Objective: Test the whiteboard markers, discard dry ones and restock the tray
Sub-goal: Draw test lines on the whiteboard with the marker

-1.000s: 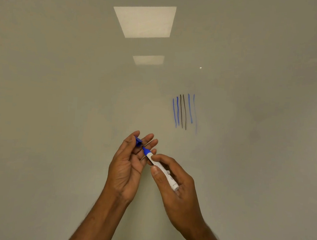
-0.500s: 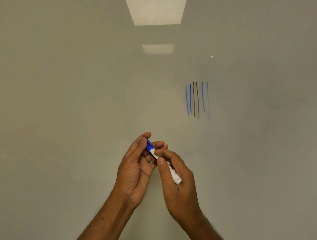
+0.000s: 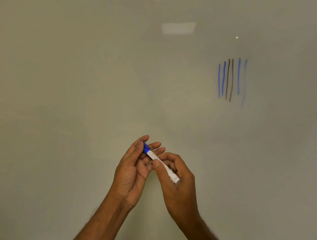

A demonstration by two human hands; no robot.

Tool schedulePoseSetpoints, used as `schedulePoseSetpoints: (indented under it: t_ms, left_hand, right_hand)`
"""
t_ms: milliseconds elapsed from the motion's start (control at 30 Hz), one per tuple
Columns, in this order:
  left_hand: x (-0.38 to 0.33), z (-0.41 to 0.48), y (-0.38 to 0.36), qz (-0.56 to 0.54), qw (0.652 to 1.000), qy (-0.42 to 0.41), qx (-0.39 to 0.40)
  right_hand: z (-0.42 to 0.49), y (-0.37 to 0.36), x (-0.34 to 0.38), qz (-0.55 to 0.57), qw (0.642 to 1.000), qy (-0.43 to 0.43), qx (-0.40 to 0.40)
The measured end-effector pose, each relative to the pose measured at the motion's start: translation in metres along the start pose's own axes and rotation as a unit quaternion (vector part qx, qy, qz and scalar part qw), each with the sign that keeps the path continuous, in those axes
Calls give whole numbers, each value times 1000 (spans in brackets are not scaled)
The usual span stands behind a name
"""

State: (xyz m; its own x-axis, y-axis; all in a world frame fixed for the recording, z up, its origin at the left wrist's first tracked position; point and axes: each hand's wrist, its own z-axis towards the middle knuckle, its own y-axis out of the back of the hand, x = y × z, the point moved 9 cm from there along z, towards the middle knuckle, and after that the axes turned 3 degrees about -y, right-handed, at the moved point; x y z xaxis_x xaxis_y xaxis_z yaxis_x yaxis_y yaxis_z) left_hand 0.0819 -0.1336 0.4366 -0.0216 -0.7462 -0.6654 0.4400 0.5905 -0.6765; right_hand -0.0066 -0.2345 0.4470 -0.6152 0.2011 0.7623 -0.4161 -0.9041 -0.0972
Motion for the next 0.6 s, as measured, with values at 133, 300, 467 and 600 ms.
schedulePoseSetpoints:
  t_ms: [133,300,467,600]
  left_hand:
    - [-5,-5,42,125,992,-31,-15]
    - [3,-19,112,286,957,-27,-34]
    - [13,-40,194,380,923,14,-67]
    - [12,-58,263,432,894,8,-122]
  right_hand:
    - [-21,-11,-39,-79,996,-33,4]
    - [-50,-37,-101,-196,978,-44,52]
    - [-83,-67,-156,-257,961,-64,87]
    - [-111,-93,-199,-283,949,-82,110]
